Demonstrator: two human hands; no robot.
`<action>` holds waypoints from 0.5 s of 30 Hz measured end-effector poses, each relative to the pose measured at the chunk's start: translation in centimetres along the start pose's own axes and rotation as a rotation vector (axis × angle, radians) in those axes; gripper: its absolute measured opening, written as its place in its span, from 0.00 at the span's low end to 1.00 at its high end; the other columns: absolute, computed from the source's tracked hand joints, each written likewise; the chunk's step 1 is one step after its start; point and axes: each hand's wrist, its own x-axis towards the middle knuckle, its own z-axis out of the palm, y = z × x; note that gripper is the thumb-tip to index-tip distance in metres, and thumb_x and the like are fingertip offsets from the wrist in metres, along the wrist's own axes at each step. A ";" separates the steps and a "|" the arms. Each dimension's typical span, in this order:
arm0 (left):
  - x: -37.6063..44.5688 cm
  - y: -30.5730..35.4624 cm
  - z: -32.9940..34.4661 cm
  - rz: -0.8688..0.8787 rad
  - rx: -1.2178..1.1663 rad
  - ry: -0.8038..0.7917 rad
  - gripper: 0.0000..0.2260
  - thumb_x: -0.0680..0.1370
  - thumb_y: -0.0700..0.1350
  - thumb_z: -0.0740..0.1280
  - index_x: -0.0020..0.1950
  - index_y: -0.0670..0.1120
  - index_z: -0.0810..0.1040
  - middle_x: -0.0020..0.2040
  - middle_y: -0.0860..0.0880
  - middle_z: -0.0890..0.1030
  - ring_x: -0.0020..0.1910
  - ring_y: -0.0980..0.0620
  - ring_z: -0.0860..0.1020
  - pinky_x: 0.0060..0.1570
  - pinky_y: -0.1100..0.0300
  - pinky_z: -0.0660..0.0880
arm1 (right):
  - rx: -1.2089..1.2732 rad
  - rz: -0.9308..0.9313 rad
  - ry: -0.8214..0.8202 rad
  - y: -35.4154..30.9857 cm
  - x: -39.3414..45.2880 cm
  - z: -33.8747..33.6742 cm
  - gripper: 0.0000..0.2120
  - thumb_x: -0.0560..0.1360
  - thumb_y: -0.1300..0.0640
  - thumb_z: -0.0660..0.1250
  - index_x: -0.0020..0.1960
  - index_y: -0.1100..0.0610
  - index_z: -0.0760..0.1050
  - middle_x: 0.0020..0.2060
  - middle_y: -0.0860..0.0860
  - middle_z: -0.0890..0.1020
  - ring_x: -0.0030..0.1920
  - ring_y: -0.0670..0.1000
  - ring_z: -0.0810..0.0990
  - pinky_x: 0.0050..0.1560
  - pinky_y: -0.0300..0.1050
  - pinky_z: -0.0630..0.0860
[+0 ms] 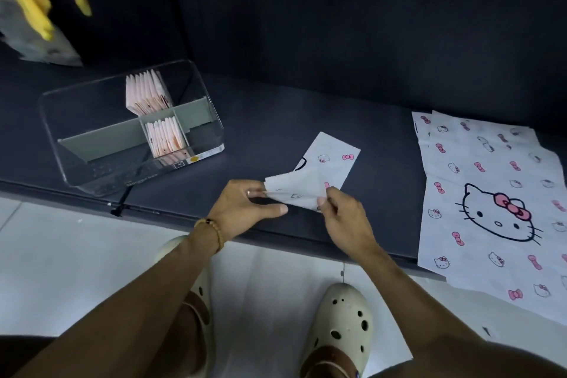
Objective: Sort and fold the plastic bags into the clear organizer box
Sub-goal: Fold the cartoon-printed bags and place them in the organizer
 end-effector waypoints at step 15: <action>4.6 -0.4 3.3 -0.251 0.540 0.154 0.14 0.76 0.52 0.66 0.34 0.46 0.72 0.37 0.47 0.77 0.39 0.47 0.76 0.40 0.57 0.73 | -0.140 0.335 0.003 -0.4 5.2 0.6 0.11 0.80 0.53 0.60 0.40 0.56 0.71 0.39 0.53 0.82 0.43 0.54 0.80 0.40 0.44 0.75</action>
